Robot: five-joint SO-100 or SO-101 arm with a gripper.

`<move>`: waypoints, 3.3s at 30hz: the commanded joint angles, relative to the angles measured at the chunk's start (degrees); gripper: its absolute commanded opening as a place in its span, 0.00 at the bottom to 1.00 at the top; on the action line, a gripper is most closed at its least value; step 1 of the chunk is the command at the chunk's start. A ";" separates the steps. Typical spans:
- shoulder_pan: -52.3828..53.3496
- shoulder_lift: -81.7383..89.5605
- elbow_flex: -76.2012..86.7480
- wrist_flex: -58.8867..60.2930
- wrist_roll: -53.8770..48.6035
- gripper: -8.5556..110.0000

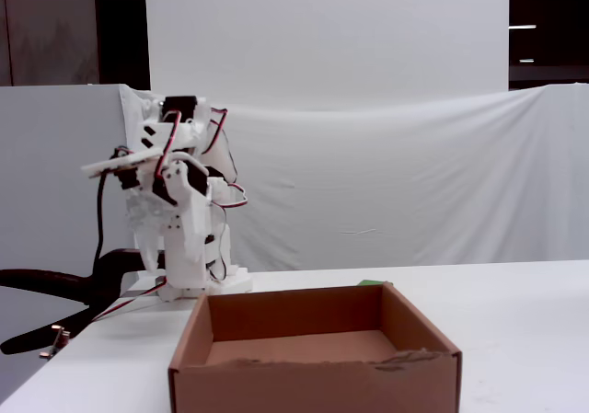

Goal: Grasp a green cube and put it in a box.

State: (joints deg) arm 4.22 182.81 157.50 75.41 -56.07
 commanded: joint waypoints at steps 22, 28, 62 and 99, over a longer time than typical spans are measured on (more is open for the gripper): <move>-28.92 -32.96 -30.59 -2.20 -0.09 0.25; -35.51 -42.98 -31.46 -10.37 -14.59 0.25; -61.70 -70.49 -37.79 -19.95 -21.97 0.25; -64.07 -83.94 -42.36 -27.86 -21.27 0.33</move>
State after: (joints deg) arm -59.33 98.70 116.63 48.78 -76.64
